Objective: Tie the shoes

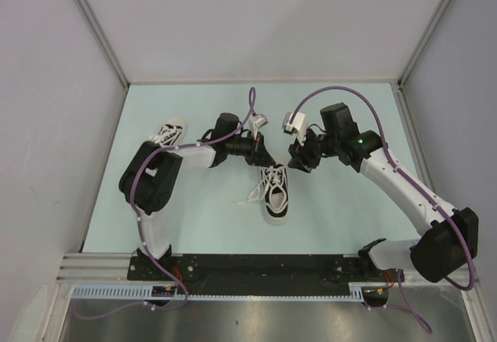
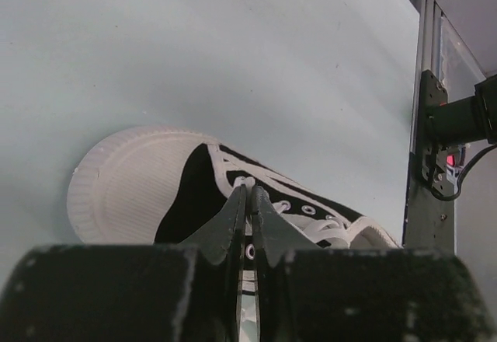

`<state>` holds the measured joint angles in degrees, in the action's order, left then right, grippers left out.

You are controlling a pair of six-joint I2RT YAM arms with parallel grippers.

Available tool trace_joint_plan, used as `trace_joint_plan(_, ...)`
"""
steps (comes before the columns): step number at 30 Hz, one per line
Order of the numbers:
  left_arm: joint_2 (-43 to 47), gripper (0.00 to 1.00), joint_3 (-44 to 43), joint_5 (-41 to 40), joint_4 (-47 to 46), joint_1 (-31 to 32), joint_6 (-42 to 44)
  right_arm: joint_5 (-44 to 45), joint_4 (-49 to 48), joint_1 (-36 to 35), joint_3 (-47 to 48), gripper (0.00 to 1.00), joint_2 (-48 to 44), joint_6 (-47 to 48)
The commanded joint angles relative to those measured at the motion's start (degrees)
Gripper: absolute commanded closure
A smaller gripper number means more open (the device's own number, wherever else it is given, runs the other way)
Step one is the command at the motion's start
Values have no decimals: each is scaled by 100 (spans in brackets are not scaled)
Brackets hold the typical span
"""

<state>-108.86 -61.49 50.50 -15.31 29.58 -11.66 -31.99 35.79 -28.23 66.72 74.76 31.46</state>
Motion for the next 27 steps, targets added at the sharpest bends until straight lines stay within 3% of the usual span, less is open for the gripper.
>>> trace_joint_plan(1,-118,88,32,-58,-262,-58,-319,-167,16,10,-1,50,-164,-61)
trace_joint_plan(8,92,62,6,-102,-235,-189,-311,-150,24,19,-1,46,-172,-123)
trace_joint_plan(15,1023,50,303,-23,53,-892,-118,-80,15,54,-1,44,-322,-158)
trace_joint_plan(17,1445,50,410,-31,430,-1111,530,-71,16,98,-1,44,-339,-246)
trace_joint_plan(18,1577,51,410,-31,1198,-1156,951,-88,7,177,-10,44,-331,-281)
trace_joint_plan(21,2095,58,445,180,2695,-1096,3628,-264,59,361,-1,44,-304,-413)
trace_joint_plan(22,2306,59,463,153,3622,-1052,5011,-282,77,397,-1,44,-296,-448)
trace_joint_plan(23,2377,60,480,75,4041,-929,5625,-282,86,423,-1,44,-261,-474)
trace_joint_plan(25,2465,65,507,-232,4535,-797,6462,-334,121,494,-1,44,-252,-492)
trace_joint_plan(27,2475,68,560,-365,4406,-603,6317,-352,130,537,-1,44,-251,-562)
